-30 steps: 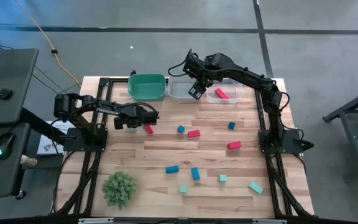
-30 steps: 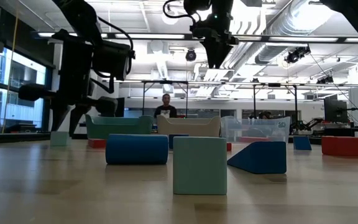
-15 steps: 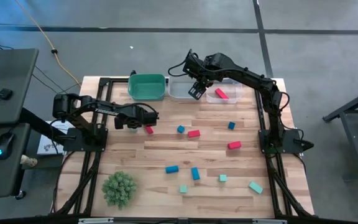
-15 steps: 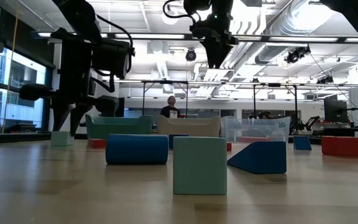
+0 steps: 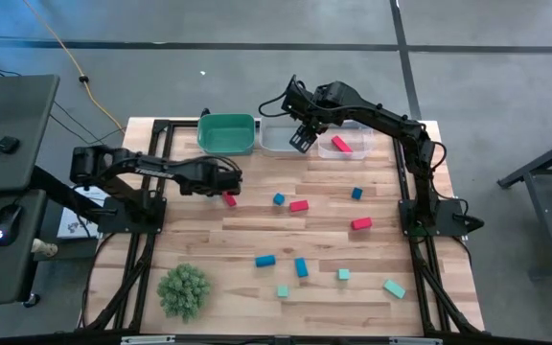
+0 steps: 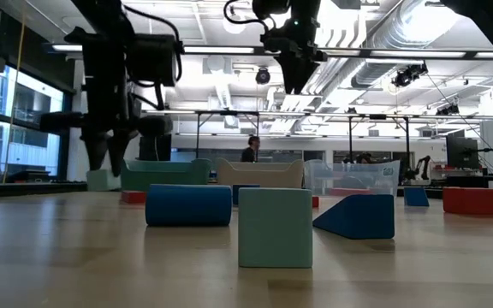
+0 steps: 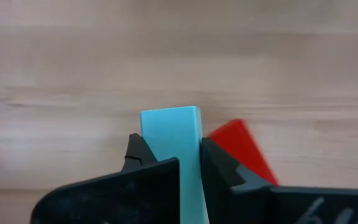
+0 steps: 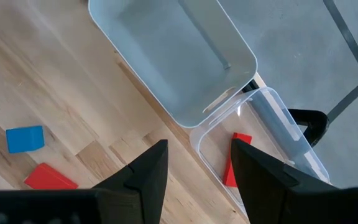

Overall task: Sort & place blocks by color
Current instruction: Put the light blue block into the green bin

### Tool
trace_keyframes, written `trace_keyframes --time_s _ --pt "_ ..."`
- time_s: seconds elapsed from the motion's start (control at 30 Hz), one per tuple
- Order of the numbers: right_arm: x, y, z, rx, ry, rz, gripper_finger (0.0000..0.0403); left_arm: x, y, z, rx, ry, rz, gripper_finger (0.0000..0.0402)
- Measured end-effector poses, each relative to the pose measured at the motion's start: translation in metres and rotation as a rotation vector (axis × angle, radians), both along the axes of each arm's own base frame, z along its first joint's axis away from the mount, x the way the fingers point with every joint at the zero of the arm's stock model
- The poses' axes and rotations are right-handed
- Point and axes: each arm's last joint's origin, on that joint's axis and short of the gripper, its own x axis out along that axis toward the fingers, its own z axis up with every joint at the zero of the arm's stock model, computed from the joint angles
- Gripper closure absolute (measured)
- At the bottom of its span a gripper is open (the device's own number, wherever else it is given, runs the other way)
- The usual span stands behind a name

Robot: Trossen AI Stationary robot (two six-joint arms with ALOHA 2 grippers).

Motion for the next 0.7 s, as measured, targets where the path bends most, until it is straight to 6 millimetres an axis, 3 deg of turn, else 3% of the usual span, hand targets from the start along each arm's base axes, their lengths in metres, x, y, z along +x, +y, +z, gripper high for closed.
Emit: trace_keyframes --time_s 0.43,0.7 --pt "0.0 0.0 0.0 0.009 -0.021 -0.054 0.0237 -0.018 -0.003 0.061 0.277 -0.184 -0.199 0.0401" --pt "-0.002 0.001 -0.001 0.037 -0.034 -0.14 0.0237 -0.031 0.023 0.097 0.537 -0.203 -0.314 0.0401"
